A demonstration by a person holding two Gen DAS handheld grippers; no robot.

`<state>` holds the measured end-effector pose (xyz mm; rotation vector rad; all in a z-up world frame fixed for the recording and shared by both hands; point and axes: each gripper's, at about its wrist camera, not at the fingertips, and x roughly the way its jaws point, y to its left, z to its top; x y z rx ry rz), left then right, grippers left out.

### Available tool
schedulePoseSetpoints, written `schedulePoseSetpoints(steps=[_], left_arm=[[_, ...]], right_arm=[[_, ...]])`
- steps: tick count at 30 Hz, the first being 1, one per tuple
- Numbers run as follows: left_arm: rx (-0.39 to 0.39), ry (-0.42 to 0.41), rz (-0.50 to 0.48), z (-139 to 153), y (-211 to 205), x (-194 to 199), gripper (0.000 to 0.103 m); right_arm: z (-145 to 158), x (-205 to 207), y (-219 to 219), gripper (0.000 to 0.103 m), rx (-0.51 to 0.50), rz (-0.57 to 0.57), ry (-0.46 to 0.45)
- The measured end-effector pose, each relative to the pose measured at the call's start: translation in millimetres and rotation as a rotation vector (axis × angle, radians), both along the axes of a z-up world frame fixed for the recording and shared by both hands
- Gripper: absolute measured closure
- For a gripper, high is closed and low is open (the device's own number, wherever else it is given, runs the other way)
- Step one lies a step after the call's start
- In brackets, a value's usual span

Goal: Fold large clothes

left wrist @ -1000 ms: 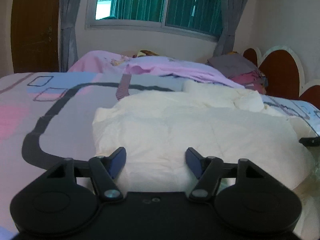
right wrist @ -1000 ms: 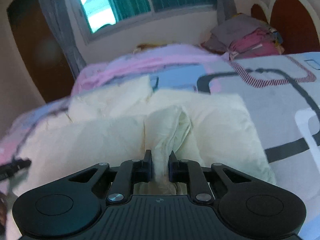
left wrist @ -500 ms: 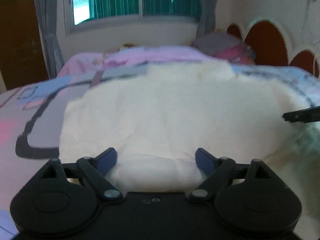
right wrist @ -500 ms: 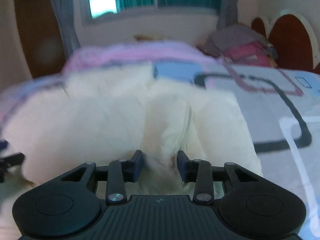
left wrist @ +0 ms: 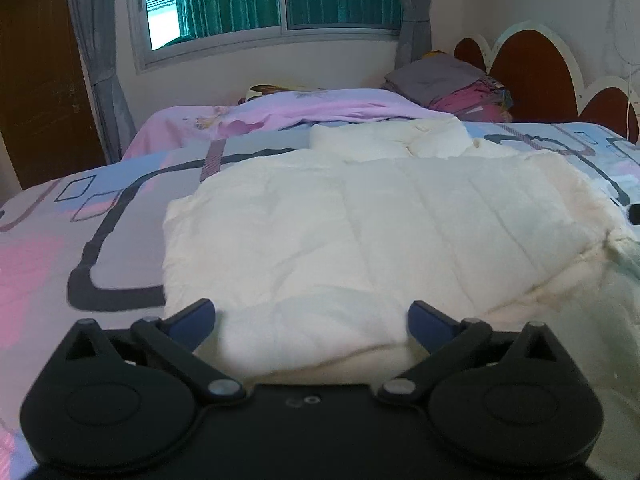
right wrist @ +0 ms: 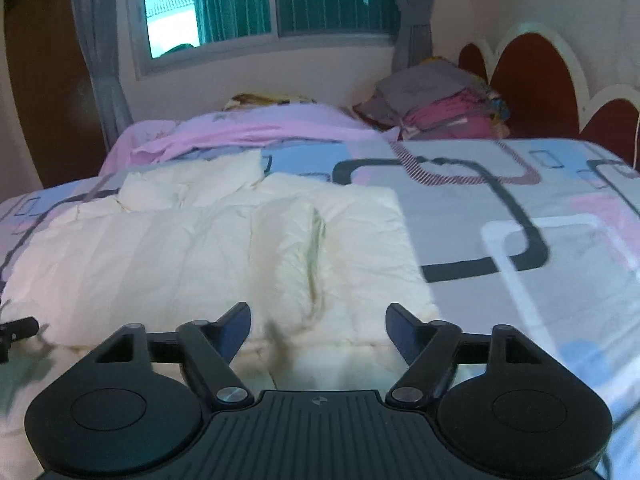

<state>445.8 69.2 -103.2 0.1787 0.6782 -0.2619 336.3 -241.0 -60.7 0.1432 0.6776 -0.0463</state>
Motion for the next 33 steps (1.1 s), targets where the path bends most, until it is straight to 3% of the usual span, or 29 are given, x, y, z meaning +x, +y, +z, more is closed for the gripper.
schedulePoseSetpoints(steps=[7, 13, 16, 21, 24, 28, 29, 31, 33], left_arm=[[-0.015, -0.002, 0.067, 11.3, 41.9, -50.5, 0.007], [-0.064, 0.062, 0.147, 4.4, 95.8, -126.8, 0.014], [-0.141, 0.113, 0.155, -1.6, 115.1, -166.4, 0.020], [-0.357, 0.201, 0.166, -7.7, 132.9, -212.5, 0.027], [-0.456, 0.243, 0.172, -16.2, 138.4, -227.5, 0.029], [-0.574, 0.258, 0.183, -24.6, 145.8, -231.9, 0.029], [-0.609, 0.267, 0.187, -26.7, 147.9, -230.1, 0.029], [-0.663, 0.286, 0.183, -29.9, 148.9, -222.1, 0.029], [-0.639, 0.292, 0.165, -28.8, 142.8, -215.1, 0.032]], right_arm=[[11.1, -64.0, -35.8, 0.030, 0.119, -0.045, -0.006], [-1.0, -133.1, -70.6, 0.030, 0.203, -0.038, 0.038], [-15.7, -170.9, -93.3, 0.030, 0.299, -0.054, 0.074], [-42.1, -221.7, -115.9, 0.030, 0.426, -0.088, 0.126], [-57.0, -236.8, -120.4, 0.030, 0.544, -0.069, 0.174], [-59.6, -239.9, -129.4, 0.031, 0.633, -0.059, 0.136], [-62.5, -236.7, -133.9, 0.035, 0.687, -0.054, 0.134], [-68.6, -227.9, -138.0, 0.058, 0.727, -0.051, 0.161], [-69.7, -219.0, -138.2, 0.069, 0.737, -0.021, 0.198]])
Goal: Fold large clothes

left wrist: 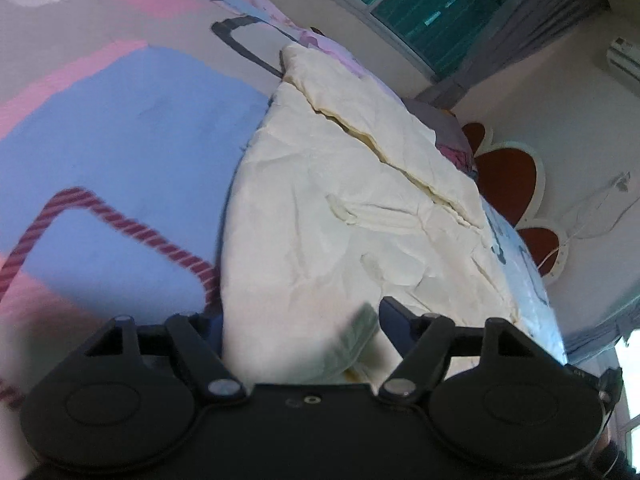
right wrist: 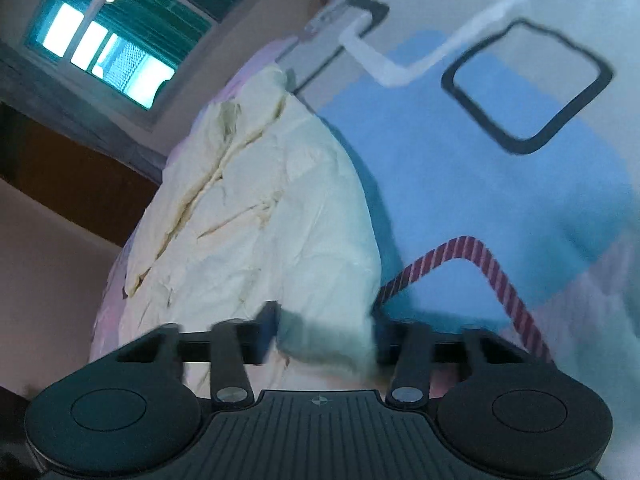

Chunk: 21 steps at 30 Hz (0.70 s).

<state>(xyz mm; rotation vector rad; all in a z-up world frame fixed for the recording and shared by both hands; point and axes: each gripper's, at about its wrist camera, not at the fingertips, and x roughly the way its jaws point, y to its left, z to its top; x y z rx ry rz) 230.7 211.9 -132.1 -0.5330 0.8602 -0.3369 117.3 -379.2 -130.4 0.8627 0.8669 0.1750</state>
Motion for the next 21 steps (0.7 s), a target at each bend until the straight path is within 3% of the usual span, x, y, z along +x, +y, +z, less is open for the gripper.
schedulePoseSetpoints(steps=[1, 2, 4, 9, 14, 21], left_arm=[[0.035, -0.002, -0.026, 2.4, -4.0, 3.0, 0.037], [0.083, -0.009, -0.046, 4.7, -9.9, 3.4, 0.061], [0.053, 0.005, -0.047, 4.7, -8.7, 5.4, 0.093], [-0.122, -0.111, 0.065, 25.1, 8.7, -8.2, 0.096], [-0.237, -0.192, 0.156, 53.8, 20.8, 4.6, 0.096], [-0.251, -0.316, 0.151, 111.4, 9.9, 84.3, 0.096]], right_arm=[[1.0, 2.6, -0.1, 0.077, -0.002, 0.019, 0.011], [3.5, 4.2, 0.4, 0.083, -0.006, 0.042, 0.012], [10.3, 3.0, -2.1, 0.094, 0.010, 0.060, -0.025], [49.3, -1.0, -19.4, 0.095, 0.114, 0.026, -0.163], [92.0, 30.1, -26.3, 0.095, 0.193, 0.002, -0.267], [141.6, 119.1, -23.4, 0.095, 0.258, -0.038, -0.354]])
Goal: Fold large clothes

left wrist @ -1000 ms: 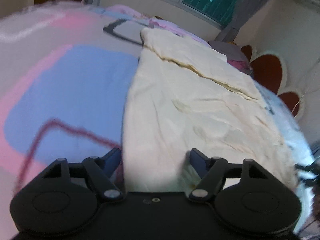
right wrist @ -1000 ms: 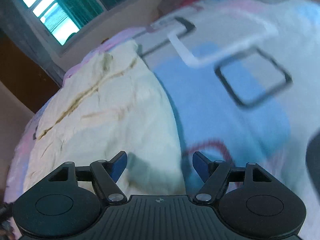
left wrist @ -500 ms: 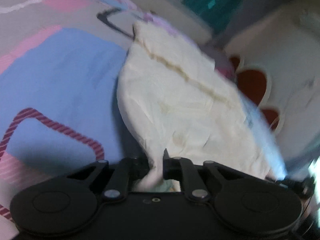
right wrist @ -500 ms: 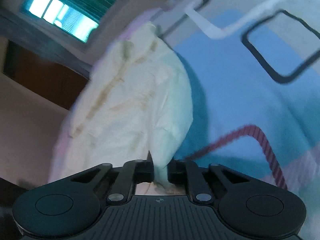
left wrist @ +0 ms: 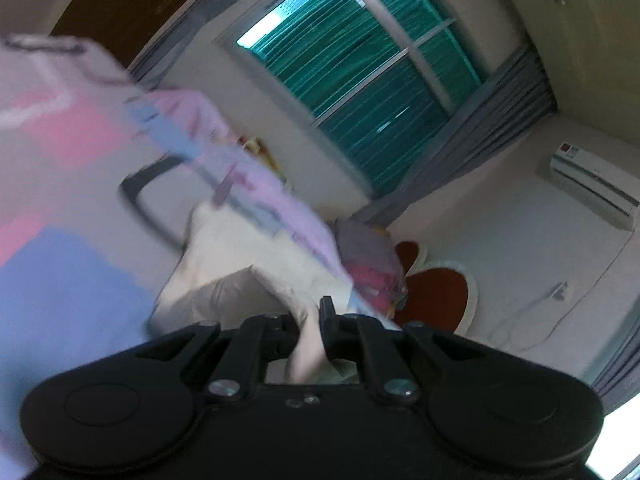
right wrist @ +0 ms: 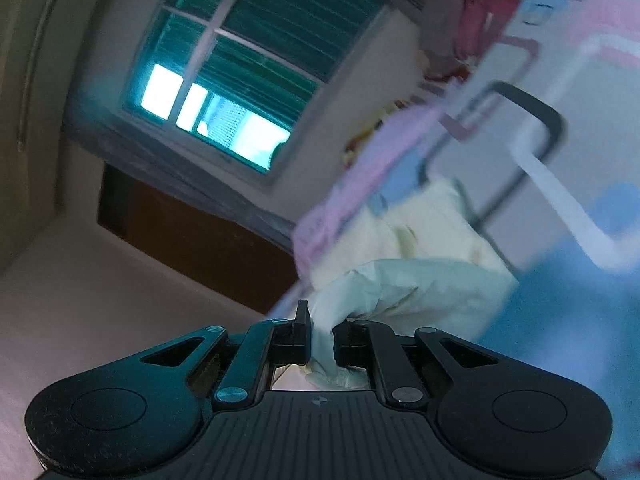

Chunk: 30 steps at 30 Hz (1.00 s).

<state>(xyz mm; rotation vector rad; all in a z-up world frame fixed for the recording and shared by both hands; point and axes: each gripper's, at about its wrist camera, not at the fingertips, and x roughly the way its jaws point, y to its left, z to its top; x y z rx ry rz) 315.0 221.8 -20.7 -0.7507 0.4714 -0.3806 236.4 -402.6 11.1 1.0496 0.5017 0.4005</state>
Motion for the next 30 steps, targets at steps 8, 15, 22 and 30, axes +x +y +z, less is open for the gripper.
schedulePoseSetpoints(steps=[8, 15, 22, 30], left_arm=[[-0.003, -0.002, -0.005, 11.3, -13.2, 166.1, 0.096], [-0.019, 0.108, 0.046, -40.9, -5.7, 283.0, 0.069], [0.152, 0.150, -0.007, -65.6, 6.8, 314.4, 0.040], [0.393, 0.264, -0.221, -92.3, -23.3, 355.2, 0.078]], right_arm=[[5.0, 164.1, -4.5, 0.095, 0.041, -0.050, 0.042], [-45.9, 271.0, -18.9, 0.010, 0.057, -0.140, 0.169], [-58.7, 291.6, -6.8, 0.012, -0.371, -0.047, 0.176], [-99.5, 326.4, 27.4, 0.067, -0.615, 0.108, 0.250]])
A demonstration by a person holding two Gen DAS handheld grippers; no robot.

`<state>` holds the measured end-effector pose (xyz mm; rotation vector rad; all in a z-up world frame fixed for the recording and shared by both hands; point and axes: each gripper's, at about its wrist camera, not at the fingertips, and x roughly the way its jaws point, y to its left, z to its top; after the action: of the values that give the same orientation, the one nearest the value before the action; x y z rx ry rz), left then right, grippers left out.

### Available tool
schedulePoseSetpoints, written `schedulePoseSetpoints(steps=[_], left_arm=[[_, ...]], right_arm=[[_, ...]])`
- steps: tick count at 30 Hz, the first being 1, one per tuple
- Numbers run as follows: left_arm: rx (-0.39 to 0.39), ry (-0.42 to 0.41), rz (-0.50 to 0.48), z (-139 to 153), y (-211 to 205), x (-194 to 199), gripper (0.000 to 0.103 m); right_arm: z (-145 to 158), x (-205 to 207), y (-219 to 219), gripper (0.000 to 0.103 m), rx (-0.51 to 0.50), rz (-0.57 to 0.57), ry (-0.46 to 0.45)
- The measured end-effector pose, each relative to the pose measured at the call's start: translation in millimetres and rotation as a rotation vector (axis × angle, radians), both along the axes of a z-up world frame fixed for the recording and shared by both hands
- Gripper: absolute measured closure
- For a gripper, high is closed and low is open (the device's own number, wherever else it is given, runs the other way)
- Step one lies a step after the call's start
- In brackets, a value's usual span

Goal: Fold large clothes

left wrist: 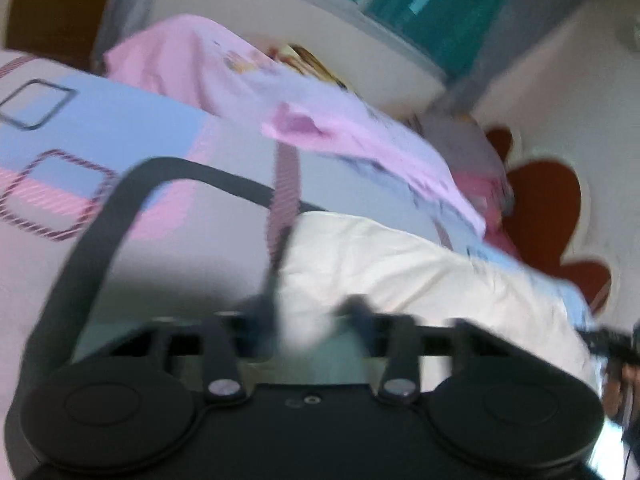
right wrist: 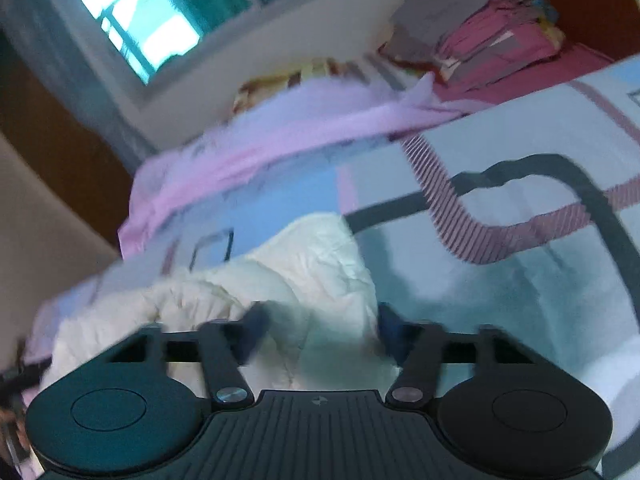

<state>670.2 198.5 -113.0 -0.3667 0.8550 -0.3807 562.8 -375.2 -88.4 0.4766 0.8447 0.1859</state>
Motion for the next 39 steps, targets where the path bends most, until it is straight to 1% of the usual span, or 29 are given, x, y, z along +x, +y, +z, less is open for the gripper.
schedulePoseSetpoints(steps=[1, 2, 3, 5, 6, 7, 8, 9, 11, 12, 14, 15, 17, 20, 21, 22, 23, 24, 25, 26, 27, 28, 30, 32, 33, 35, 36, 37, 39], left_arm=[[0.021, -0.008, -0.017, 0.6, -4.8, 0.7, 0.092], [0.038, -0.035, -0.022, 3.6, -8.0, -0.1, 0.099], [0.037, -0.080, -0.013, 9.0, -7.5, -3.5, 0.099], [-0.018, -0.183, 0.038, 24.7, 2.2, -12.7, 0.100], [-0.044, -0.214, 0.060, 28.7, 5.1, -13.6, 0.100], [-0.043, -0.232, 0.067, 30.9, 5.3, -13.6, 0.100], [0.000, -0.242, 0.068, 31.2, 0.8, -11.9, 0.100], [0.037, -0.242, 0.063, 28.9, -4.9, -9.0, 0.100], [0.114, -0.189, 0.044, 13.6, -16.9, 1.2, 0.100], [0.139, -0.150, 0.031, 3.9, -21.3, 6.6, 0.100], [0.191, -0.104, 0.006, -12.9, -31.2, 10.0, 0.099], [0.206, -0.109, 0.005, -17.3, -33.6, 9.6, 0.099], [0.190, -0.108, 0.019, -19.8, -30.9, 8.3, 0.099], [0.192, -0.102, 0.019, -19.7, -30.8, 6.6, 0.095], [0.196, -0.102, 0.019, -18.6, -29.6, 7.0, 0.092], [0.198, -0.104, 0.030, -16.5, -28.4, 6.8, 0.082], [0.201, -0.108, 0.054, -11.5, -26.6, 5.4, 0.065], [0.214, -0.118, 0.078, -4.9, -22.8, 1.5, 0.050], [0.234, -0.146, 0.114, 2.7, -16.3, -11.8, 0.019], [0.237, -0.182, 0.144, 9.7, -9.1, -26.9, 0.005], [0.219, -0.202, 0.155, 14.9, -0.3, -43.0, 0.007], [0.198, -0.200, 0.163, 16.8, 8.1, -56.1, 0.012], [0.133, -0.195, 0.202, 18.2, 27.4, -93.7, 0.014], [0.044, -0.158, 0.249, 13.3, 41.9, -132.9, 0.022], [-0.006, -0.140, 0.276, 10.2, 45.9, -149.3, 0.023], [-0.126, -0.093, 0.323, -0.1, 51.1, -181.6, 0.027], [-0.151, -0.070, 0.334, -4.6, 48.4, -194.8, 0.029], [-0.161, -0.057, 0.353, -7.8, 44.5, -205.7, 0.029], [-0.238, -0.030, 0.391, -16.6, 39.5, -219.9, 0.029]], right_arm=[[-4.0, 5.0, 3.1, 0.085, -0.008, 0.008, -0.008], [-3.1, 2.8, 4.2, 0.088, -0.016, 0.003, -0.035], [0.0, 3.1, 4.5, 0.092, -0.022, -0.016, -0.070], [13.1, -3.3, 1.3, 0.093, -0.005, -0.049, -0.142], [16.3, -3.9, 0.2, 0.093, -0.006, -0.055, -0.172], [18.6, -4.6, 0.9, 0.093, -0.015, -0.060, -0.182], [14.7, -0.9, 3.1, 0.093, -0.038, -0.058, -0.171], [10.7, 2.5, 6.9, 0.093, -0.068, -0.055, -0.151], [-8.6, 10.9, 12.5, 0.093, -0.107, -0.048, -0.077], [-22.3, 15.2, 13.4, 0.093, -0.106, -0.044, -0.036], [-38.6, 12.7, 9.9, 0.093, -0.080, -0.068, -0.029], [-43.3, 10.9, 4.5, 0.093, -0.039, -0.086, -0.031], [-48.4, 8.0, -2.8, 0.093, 0.017, -0.102, -0.033], [-47.3, 6.4, -4.7, 0.093, 0.017, -0.097, -0.029], [-44.3, 4.6, -4.9, 0.092, 0.007, -0.098, -0.026], [-40.0, 1.3, -4.9, 0.074, -0.012, -0.114, -0.024], [-30.6, -4.5, -4.9, 0.056, -0.045, -0.145, -0.027], [-19.3, -11.9, -6.2, 0.018, -0.081, -0.179, -0.050], [-11.2, -27.1, -10.3, 0.015, -0.089, -0.186, -0.103], [-5.7, -40.8, -16.1, 0.015, -0.072, -0.184, -0.125], [-2.8, -57.4, -24.1, 0.015, -0.043, -0.193, -0.129], [-2.0, -72.7, -31.6, 0.016, -0.020, -0.212, -0.130], [-4.8, -111.5, -46.8, 0.016, 0.042, -0.261, -0.126], [-14.3, -153.3, -61.1, 0.016, 0.163, -0.308, -0.098], [-15.7, -171.5, -63.5, 0.016, 0.221, -0.332, -0.092], [-24.2, -207.9, -63.8, 0.016, 0.345, -0.381, -0.080], [-28.6, -222.1, -60.7, 0.016, 0.403, -0.397, -0.069], [-30.9, -232.3, -57.0, 0.022, 0.445, -0.409, -0.062], [-40.1, -245.6, -44.2, 0.025, 0.534, -0.431, -0.037]])
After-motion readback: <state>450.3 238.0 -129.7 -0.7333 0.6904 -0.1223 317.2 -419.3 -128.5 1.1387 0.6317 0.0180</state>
